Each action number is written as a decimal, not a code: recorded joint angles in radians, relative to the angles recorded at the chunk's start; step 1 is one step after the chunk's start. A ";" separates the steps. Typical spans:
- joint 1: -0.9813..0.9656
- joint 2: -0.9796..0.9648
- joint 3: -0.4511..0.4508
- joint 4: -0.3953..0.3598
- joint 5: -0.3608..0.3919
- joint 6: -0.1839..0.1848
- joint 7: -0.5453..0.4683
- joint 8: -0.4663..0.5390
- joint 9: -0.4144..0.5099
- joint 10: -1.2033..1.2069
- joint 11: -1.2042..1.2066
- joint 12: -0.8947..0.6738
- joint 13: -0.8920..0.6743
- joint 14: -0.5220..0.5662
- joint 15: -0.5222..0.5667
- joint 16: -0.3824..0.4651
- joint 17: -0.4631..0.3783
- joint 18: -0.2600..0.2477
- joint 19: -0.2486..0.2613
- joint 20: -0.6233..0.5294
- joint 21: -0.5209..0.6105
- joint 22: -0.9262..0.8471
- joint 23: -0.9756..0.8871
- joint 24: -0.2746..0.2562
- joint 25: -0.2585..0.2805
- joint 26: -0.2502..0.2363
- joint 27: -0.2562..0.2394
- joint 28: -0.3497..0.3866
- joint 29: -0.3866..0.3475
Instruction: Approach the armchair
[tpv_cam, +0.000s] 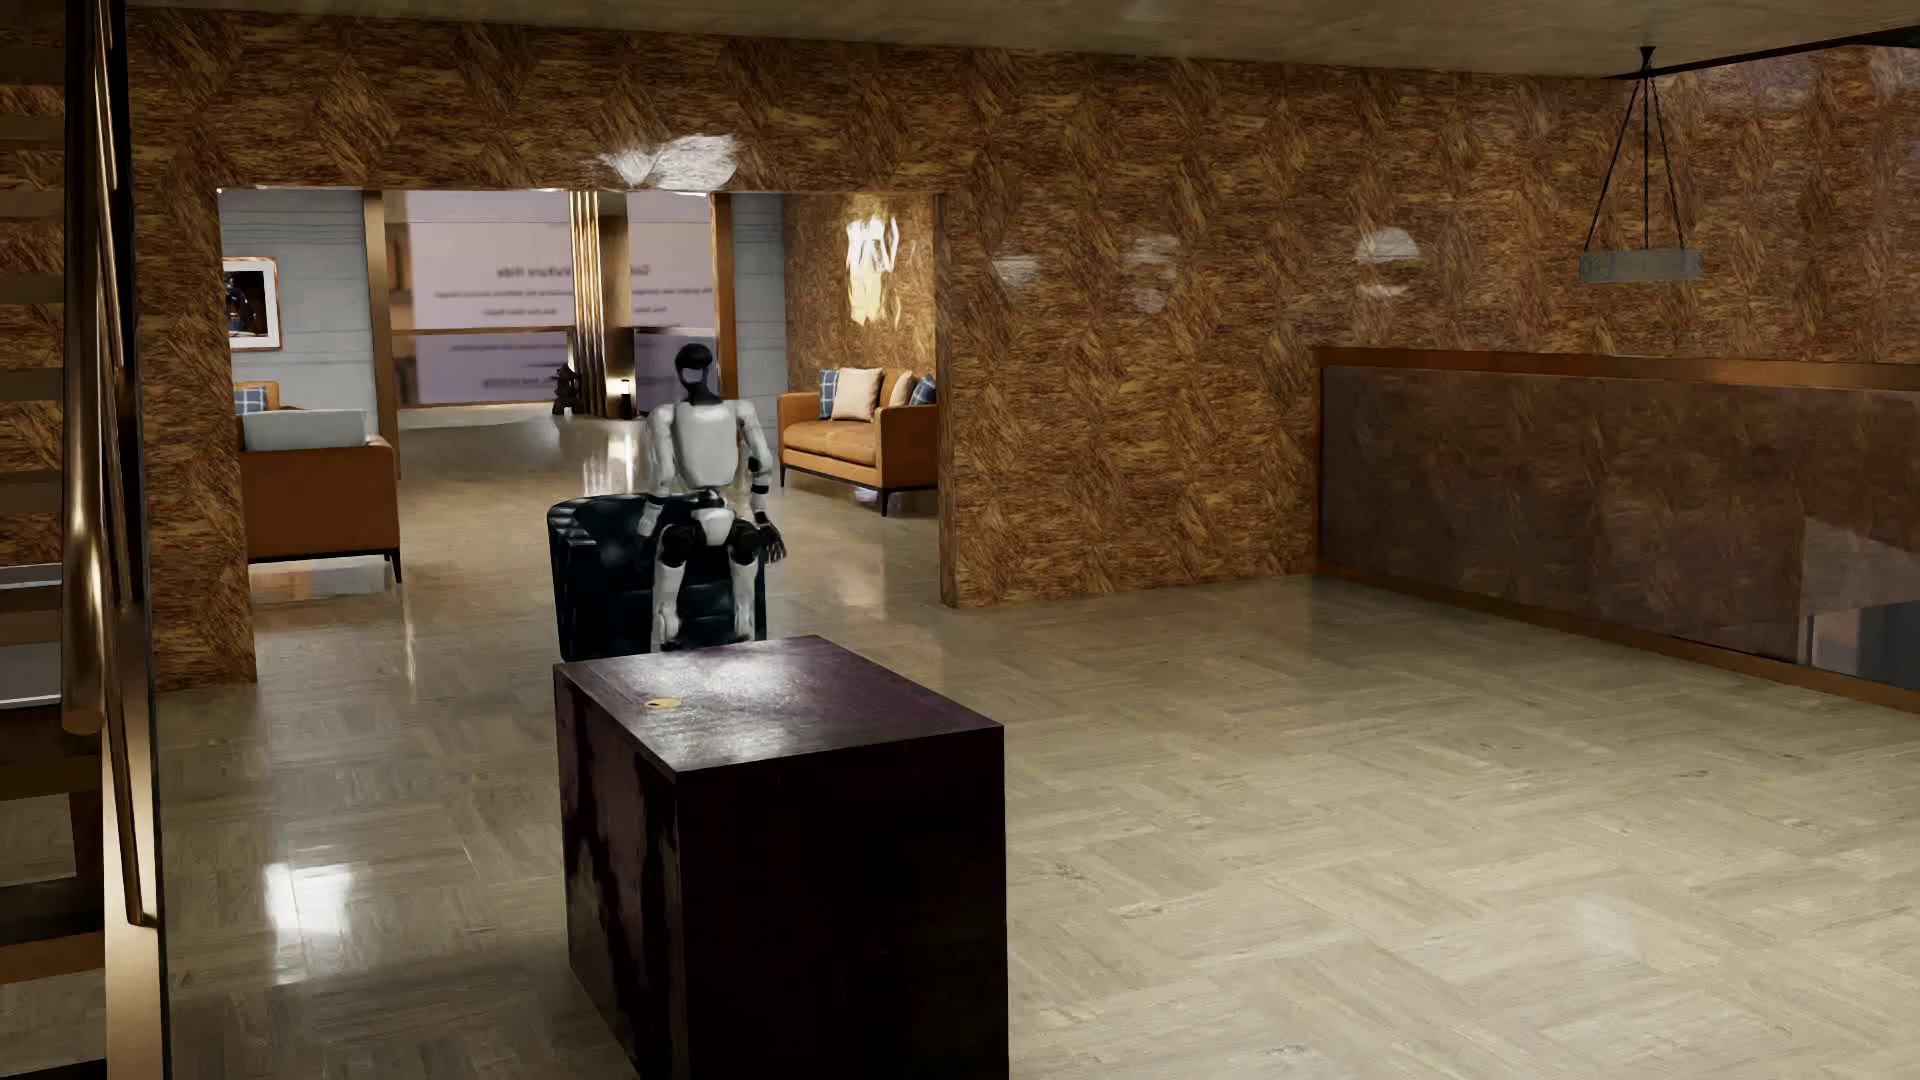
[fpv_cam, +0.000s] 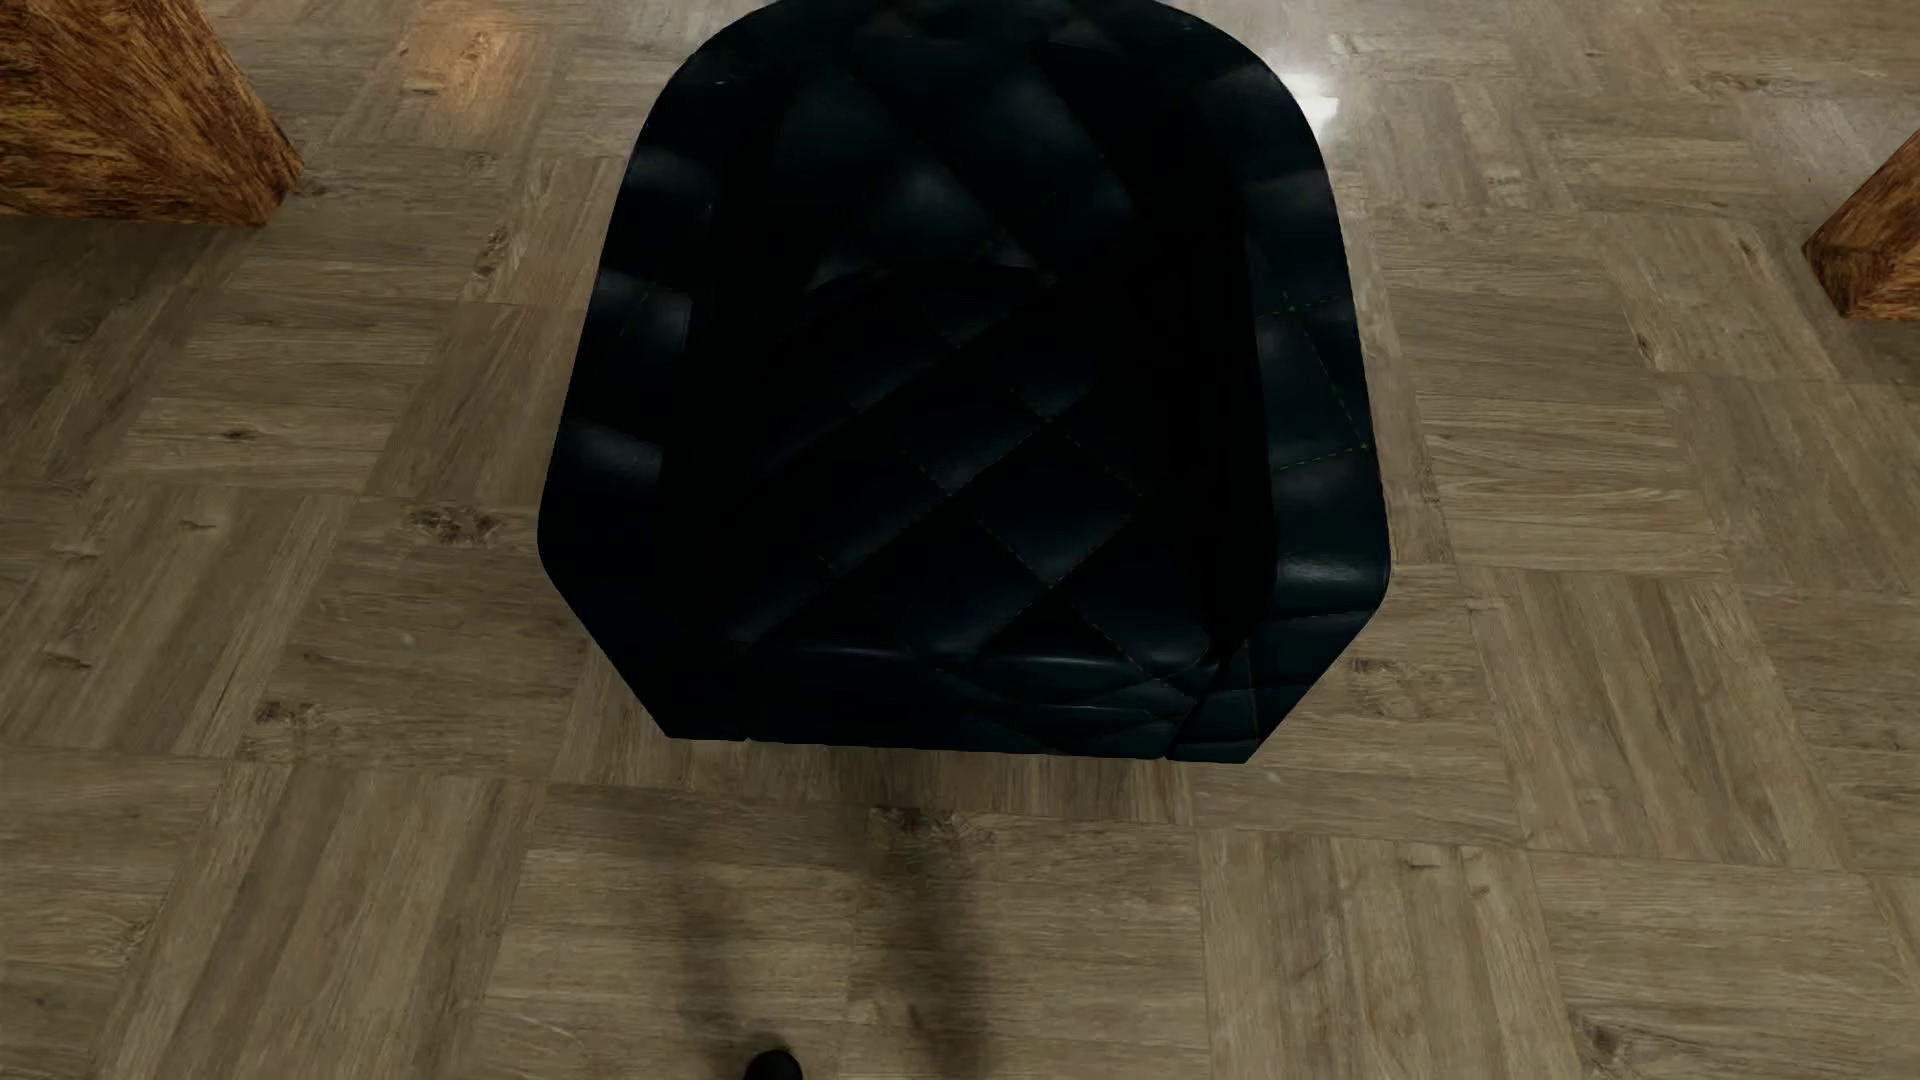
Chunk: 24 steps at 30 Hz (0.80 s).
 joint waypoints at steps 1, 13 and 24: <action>-0.018 -0.011 -0.001 0.006 -0.002 0.004 -0.002 -0.013 0.003 0.015 0.006 -0.006 -0.045 -0.021 0.000 0.009 -0.004 -0.050 -0.005 0.004 0.040 0.001 0.004 0.011 -0.023 0.003 -0.012 0.001 0.027; 0.195 -0.031 -0.006 0.063 0.043 0.104 0.275 -0.048 -0.039 0.112 0.006 0.012 -0.391 -0.300 0.051 0.020 0.030 0.164 -0.012 -0.042 -0.014 -0.084 -0.166 0.015 -0.016 -0.043 -0.118 0.036 -0.151; 0.199 -0.313 0.012 -0.142 -0.274 0.044 0.322 -0.004 -0.026 0.093 0.491 0.066 -0.093 -0.267 0.164 -0.030 0.077 0.267 0.012 -0.037 -0.260 -0.130 0.023 -0.036 0.065 -0.059 0.020 0.104 -0.128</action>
